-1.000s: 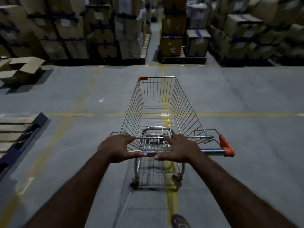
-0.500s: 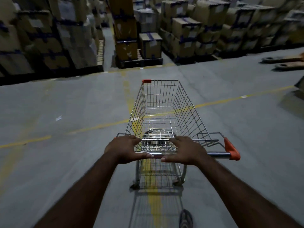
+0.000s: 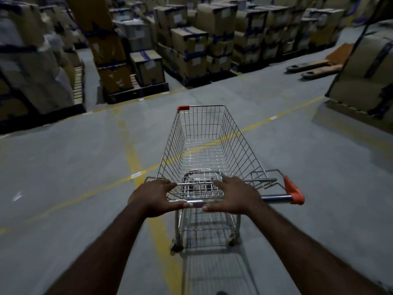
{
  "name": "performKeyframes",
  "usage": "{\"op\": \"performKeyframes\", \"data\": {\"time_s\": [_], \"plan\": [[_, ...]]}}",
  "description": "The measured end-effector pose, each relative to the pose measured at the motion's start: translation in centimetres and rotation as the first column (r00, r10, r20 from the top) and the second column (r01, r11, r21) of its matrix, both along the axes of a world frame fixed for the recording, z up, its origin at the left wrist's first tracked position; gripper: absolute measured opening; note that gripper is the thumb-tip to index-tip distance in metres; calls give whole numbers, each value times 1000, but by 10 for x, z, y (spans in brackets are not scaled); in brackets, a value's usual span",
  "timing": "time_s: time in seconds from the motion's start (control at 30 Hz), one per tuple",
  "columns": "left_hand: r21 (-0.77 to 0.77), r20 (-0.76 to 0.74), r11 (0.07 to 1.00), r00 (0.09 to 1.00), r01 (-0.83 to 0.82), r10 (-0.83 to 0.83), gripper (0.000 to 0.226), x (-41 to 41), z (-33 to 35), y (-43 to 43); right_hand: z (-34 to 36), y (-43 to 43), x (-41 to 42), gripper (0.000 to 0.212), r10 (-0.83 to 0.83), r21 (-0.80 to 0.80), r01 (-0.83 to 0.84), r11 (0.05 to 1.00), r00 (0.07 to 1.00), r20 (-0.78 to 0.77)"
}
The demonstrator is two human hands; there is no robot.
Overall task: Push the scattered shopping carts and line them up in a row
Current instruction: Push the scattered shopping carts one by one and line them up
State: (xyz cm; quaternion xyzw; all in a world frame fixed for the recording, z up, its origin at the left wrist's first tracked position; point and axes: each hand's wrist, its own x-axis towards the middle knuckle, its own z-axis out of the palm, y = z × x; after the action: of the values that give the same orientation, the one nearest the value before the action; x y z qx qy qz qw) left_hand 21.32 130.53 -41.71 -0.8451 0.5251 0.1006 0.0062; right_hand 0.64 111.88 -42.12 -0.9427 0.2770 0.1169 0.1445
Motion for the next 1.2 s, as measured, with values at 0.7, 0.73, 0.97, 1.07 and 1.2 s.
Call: {"op": "performKeyframes", "data": {"time_s": [0.7,0.73,0.97,1.07,1.2], "plan": [[-9,-19,987,986,163,-163,121,34,1,-325,-5,-285,13,112,-329,-8,331,944,942,71],[-7,-24,985,984,174,-175,120,39,1,-343,-7,-302,17,111,-347,-10,349,937,936,63],[3,-64,965,963,261,-260,122,82,2,-492,-10,-423,46,104,-451,-30,453,891,891,50],[5,-97,963,958,271,-269,121,97,3,-561,-8,-477,57,102,-504,-30,506,862,862,56],[53,-88,945,944,323,-318,93,112,-2,-654,-6,-549,67,94,-553,-49,558,828,829,85]]}}
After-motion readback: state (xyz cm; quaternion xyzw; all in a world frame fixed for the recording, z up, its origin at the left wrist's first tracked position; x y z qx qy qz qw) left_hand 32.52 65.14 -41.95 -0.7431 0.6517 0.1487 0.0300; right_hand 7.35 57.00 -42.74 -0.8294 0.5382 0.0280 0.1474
